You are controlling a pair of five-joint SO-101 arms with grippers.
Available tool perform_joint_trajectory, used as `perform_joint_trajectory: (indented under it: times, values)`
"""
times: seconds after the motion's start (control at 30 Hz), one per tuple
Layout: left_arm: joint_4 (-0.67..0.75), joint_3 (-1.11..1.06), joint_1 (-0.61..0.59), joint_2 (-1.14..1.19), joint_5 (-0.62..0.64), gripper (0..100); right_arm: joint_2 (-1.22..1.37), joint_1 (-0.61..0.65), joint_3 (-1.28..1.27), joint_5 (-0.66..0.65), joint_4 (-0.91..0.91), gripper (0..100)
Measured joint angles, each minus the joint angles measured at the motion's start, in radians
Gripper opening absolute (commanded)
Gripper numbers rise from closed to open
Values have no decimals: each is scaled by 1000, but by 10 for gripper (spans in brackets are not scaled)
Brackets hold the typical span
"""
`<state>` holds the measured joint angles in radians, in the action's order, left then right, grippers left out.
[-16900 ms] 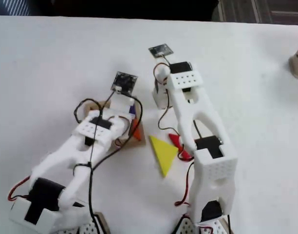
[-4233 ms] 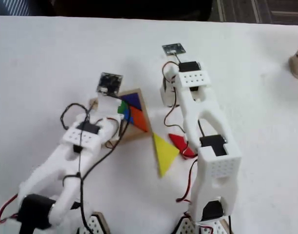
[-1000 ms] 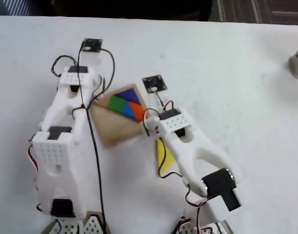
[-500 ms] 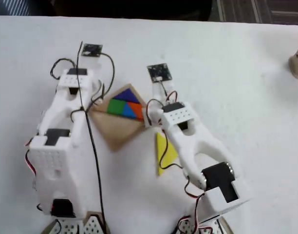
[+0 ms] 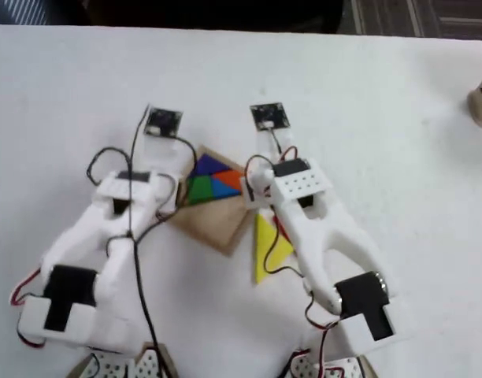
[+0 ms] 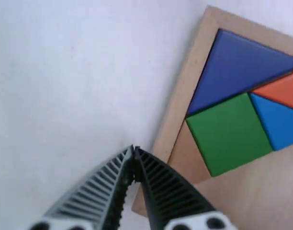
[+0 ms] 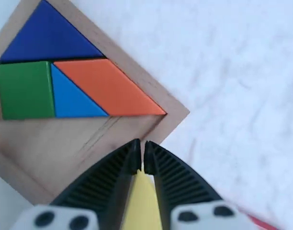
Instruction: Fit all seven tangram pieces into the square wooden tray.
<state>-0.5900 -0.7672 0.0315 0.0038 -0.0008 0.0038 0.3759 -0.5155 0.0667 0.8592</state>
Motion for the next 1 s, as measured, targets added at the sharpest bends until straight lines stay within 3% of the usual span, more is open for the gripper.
perform_joint_trajectory:
  times: [0.7,1.0]
  values:
    - [3,-157,98,-143,-89,22,58,-89,0,0,-25,18]
    - [153,-318,110,-275,-89,23,229,-132,186,2,41,18]
